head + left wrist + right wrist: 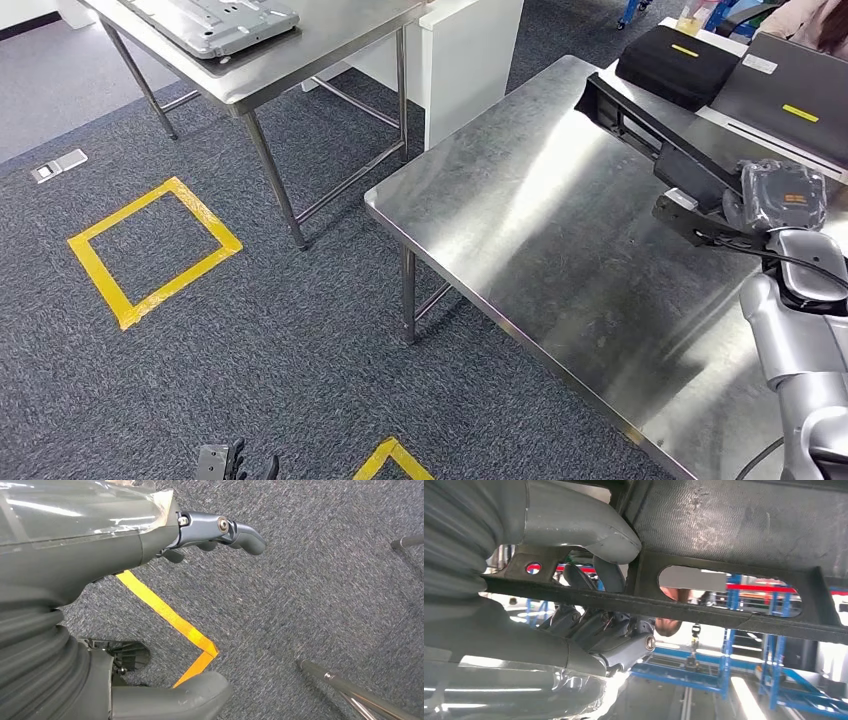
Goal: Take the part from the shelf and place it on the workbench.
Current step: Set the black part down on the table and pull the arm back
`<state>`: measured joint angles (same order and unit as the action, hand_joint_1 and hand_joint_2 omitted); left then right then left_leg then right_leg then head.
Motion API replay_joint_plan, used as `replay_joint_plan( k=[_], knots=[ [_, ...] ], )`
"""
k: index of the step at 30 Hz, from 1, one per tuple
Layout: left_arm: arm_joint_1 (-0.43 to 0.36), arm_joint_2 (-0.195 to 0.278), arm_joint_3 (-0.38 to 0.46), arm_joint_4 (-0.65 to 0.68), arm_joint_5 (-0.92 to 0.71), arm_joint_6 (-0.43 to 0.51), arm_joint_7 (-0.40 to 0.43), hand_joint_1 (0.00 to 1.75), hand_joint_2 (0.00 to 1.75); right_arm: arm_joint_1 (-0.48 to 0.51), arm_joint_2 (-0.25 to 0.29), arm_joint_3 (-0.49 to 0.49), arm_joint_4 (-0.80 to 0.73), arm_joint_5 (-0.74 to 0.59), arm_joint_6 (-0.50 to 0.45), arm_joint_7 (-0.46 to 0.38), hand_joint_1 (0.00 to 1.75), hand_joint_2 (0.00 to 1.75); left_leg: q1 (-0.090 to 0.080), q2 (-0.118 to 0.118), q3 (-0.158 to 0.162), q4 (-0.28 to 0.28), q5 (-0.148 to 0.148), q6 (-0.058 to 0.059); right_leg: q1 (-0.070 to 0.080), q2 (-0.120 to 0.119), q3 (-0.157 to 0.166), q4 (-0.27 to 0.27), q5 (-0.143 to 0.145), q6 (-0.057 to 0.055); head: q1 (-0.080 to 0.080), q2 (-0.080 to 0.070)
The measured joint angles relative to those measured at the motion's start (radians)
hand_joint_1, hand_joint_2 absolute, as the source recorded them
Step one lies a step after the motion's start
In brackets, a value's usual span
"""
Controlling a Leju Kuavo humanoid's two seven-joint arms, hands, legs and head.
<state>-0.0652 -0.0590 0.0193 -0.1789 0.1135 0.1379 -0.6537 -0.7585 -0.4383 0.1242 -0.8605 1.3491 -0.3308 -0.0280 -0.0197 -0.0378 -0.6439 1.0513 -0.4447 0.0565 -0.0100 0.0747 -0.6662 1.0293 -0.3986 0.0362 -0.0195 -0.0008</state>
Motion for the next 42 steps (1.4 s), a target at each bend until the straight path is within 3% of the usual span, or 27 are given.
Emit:
replay_joint_plan(
  k=[15, 19, 26, 30, 42],
  knots=[
    [0.004, -0.001, 0.013, 0.000, 0.000, -0.001, 0.000, 0.00, 1.75, 0.011, 0.044, 0.029, -0.019, 0.048, -0.010, 0.044, 1.54, 1.75, 0.001, 0.000, 0.000, 0.000, 0.002, 0.001, 0.000, -0.001, 0.000, 0.001, 0.001, 0.000, 0.000, 0.000],
    [0.005, -0.001, 0.017, 0.000, 0.000, -0.006, 0.000, 0.00, 1.75, 0.011, 0.043, 0.030, -0.019, 0.051, -0.010, 0.047, 0.00, 0.00, 0.001, 0.000, 0.000, 0.000, 0.002, 0.001, 0.000, -0.001, 0.000, 0.000, 0.001, 0.000, 0.000, 0.000],
    [0.008, -0.001, 0.024, 0.000, 0.000, -0.028, 0.002, 0.00, 1.75, 0.011, 0.040, 0.029, -0.019, 0.056, -0.009, 0.046, 0.00, 0.00, 0.001, -0.001, 0.000, 0.000, 0.002, 0.001, 0.000, -0.001, 0.000, 0.000, 0.001, 0.000, 0.000, 0.000],
    [0.008, -0.001, 0.025, 0.000, 0.000, -0.024, 0.007, 0.00, 0.00, 0.010, 0.037, 0.029, -0.019, 0.057, -0.008, 0.045, 0.00, 0.00, 0.001, -0.001, 0.000, 0.000, 0.002, 0.001, 0.000, -0.001, 0.000, 0.000, 0.001, 0.000, 0.000, 0.000],
    [0.008, 0.000, 0.025, 0.000, -0.005, -0.012, 0.013, 0.00, 0.00, 0.009, 0.026, 0.027, -0.018, 0.059, -0.007, 0.045, 0.00, 0.00, 0.001, 0.000, 0.001, -0.001, 0.002, 0.001, 0.000, -0.001, 0.000, 0.000, 0.001, 0.000, 0.000, 0.000]
  ],
)
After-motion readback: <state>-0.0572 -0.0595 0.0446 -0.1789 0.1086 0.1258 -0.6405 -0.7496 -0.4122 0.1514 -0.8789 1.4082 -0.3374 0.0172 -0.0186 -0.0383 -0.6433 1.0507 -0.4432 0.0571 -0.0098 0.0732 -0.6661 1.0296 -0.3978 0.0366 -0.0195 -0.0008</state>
